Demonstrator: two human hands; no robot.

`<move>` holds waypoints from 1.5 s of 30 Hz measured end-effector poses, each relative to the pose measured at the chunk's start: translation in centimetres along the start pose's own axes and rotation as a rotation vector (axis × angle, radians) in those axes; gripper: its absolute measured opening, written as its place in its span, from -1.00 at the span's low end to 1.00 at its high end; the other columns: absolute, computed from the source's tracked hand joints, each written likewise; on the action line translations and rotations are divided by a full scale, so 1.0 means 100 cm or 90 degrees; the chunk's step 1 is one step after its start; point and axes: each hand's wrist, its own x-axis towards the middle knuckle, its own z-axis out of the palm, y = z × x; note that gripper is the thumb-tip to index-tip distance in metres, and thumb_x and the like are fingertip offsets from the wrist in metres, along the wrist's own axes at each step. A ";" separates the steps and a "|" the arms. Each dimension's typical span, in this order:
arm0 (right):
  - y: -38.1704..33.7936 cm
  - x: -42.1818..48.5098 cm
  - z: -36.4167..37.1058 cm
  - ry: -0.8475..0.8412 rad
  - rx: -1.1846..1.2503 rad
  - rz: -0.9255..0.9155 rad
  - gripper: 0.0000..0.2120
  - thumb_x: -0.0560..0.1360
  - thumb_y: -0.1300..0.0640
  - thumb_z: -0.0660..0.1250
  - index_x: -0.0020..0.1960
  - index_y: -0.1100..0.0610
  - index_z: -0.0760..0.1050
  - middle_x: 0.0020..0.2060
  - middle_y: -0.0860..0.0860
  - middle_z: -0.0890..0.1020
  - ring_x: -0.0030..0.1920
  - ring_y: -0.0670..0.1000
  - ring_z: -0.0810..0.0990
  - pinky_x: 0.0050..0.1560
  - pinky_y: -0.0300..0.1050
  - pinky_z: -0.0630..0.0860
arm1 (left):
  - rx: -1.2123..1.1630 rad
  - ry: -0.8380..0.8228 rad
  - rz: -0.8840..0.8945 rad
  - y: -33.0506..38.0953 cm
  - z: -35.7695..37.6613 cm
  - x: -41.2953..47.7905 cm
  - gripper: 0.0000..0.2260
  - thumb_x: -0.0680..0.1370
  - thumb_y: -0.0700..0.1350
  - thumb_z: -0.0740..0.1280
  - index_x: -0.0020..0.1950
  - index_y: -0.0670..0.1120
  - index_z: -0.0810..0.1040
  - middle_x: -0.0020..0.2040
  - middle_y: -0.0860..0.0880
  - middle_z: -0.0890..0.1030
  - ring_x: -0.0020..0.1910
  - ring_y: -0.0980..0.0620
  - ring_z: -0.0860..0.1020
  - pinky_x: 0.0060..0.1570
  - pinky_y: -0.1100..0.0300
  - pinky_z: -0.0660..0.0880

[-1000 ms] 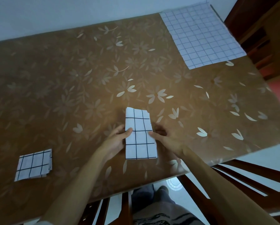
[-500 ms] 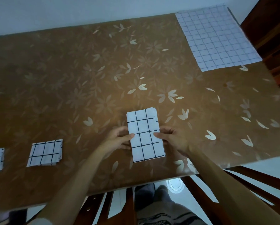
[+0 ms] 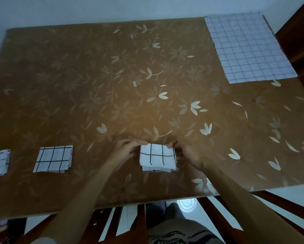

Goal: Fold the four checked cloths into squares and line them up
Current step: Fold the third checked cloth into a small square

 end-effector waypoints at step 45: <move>0.014 0.036 0.083 0.132 -0.796 -0.501 -0.39 0.39 0.18 0.37 0.43 0.22 0.37 0.47 0.19 0.37 0.44 0.22 0.36 0.35 0.17 0.45 | 0.975 0.125 0.428 -0.083 -0.018 0.012 -0.32 0.46 -0.24 0.40 0.54 -0.18 0.22 0.54 -0.22 0.31 0.52 -0.18 0.29 0.45 -0.16 0.23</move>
